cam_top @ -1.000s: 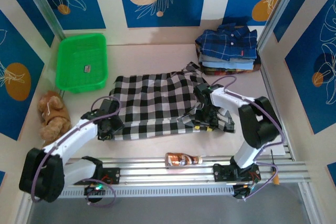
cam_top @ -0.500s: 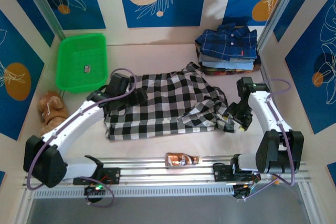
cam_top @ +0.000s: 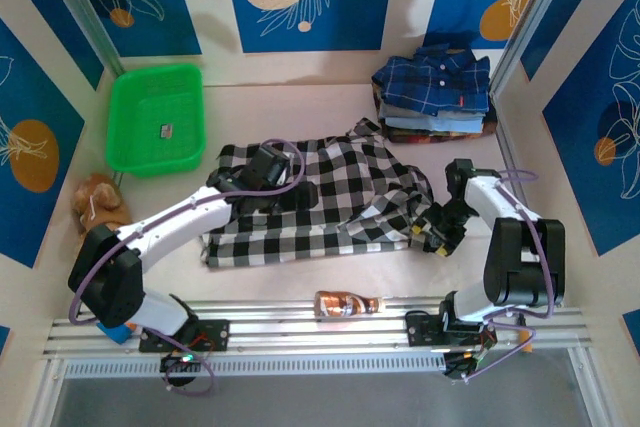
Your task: Fold and stack the long sleeve shirts
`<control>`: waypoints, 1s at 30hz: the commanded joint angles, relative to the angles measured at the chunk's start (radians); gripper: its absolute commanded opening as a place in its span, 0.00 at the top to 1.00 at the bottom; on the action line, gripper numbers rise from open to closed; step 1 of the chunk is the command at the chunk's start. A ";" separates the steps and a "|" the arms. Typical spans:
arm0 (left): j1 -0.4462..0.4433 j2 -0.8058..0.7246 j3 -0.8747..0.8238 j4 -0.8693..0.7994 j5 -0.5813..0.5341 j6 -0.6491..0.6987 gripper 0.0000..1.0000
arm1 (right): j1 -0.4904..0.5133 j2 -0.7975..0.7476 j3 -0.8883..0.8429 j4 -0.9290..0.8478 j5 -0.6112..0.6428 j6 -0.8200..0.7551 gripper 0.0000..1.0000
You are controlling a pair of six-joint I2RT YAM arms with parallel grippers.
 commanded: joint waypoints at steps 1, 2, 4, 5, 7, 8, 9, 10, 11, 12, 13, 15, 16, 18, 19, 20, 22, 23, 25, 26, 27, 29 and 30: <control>-0.010 0.002 -0.026 0.025 0.017 -0.008 0.09 | 0.018 0.014 -0.030 0.044 -0.047 0.059 0.35; -0.011 0.002 -0.031 0.024 0.014 -0.009 0.09 | 0.019 0.022 -0.039 0.056 -0.044 0.065 0.35; -0.010 0.002 -0.040 0.023 0.008 -0.010 0.09 | 0.017 0.039 -0.058 0.087 -0.034 0.078 0.37; -0.010 0.003 -0.043 0.022 0.006 -0.011 0.09 | 0.014 0.048 -0.066 0.105 -0.025 0.087 0.39; -0.010 0.005 -0.047 0.020 0.003 -0.015 0.09 | 0.010 0.073 -0.068 0.137 -0.013 0.100 0.47; -0.010 0.007 -0.048 0.021 0.005 -0.017 0.09 | 0.010 0.087 -0.061 0.149 -0.014 0.102 0.57; -0.010 0.009 -0.050 0.021 0.006 -0.018 0.09 | 0.011 0.094 -0.051 0.150 -0.013 0.101 0.63; -0.010 0.009 -0.050 0.020 0.007 -0.019 0.09 | 0.014 0.093 -0.033 0.139 -0.005 0.101 0.72; -0.010 0.009 -0.051 0.018 0.007 -0.019 0.09 | 0.021 0.080 -0.012 0.124 0.012 0.100 0.80; -0.010 0.007 -0.055 0.018 0.002 -0.019 0.09 | 0.027 0.062 0.005 0.111 0.028 0.098 0.86; -0.010 0.004 -0.062 0.017 -0.003 -0.022 0.09 | 0.034 0.038 0.025 0.093 0.041 0.091 0.91; -0.011 0.001 -0.074 0.023 -0.006 -0.030 0.09 | 0.044 -0.007 0.070 0.049 0.063 0.076 0.99; -0.011 0.000 -0.081 0.026 -0.008 -0.034 0.09 | 0.049 -0.032 0.095 0.024 0.074 0.067 1.00; -0.010 0.003 -0.092 0.034 -0.008 -0.044 0.09 | 0.060 -0.072 0.143 -0.018 0.087 0.048 1.00; -0.011 0.007 -0.097 0.039 -0.006 -0.048 0.09 | 0.070 -0.092 0.170 -0.038 0.094 0.038 1.00; -0.011 0.011 -0.100 0.044 -0.005 -0.051 0.09 | 0.076 -0.104 0.195 -0.055 0.099 0.029 1.00; -0.010 0.025 -0.104 0.053 0.000 -0.054 0.09 | 0.092 -0.118 0.256 -0.092 0.108 0.010 1.00; -0.011 0.032 -0.103 0.057 0.003 -0.056 0.09 | 0.100 -0.120 0.282 -0.102 0.108 0.000 1.00; -0.010 0.057 -0.102 0.060 0.007 -0.057 0.09 | 0.120 -0.107 0.339 -0.136 0.116 -0.028 1.00; -0.010 0.067 -0.101 0.058 0.007 -0.059 0.09 | 0.128 -0.099 0.353 -0.155 0.130 -0.031 1.00; -0.010 0.081 -0.099 0.051 0.005 -0.062 0.09 | 0.128 -0.091 0.361 -0.167 0.136 -0.037 1.00; -0.010 0.101 -0.101 0.038 -0.004 -0.071 0.09 | 0.119 -0.086 0.340 -0.178 0.146 -0.037 1.00; -0.010 0.110 -0.107 0.028 -0.014 -0.085 0.09 | 0.111 -0.088 0.315 -0.180 0.144 -0.034 1.00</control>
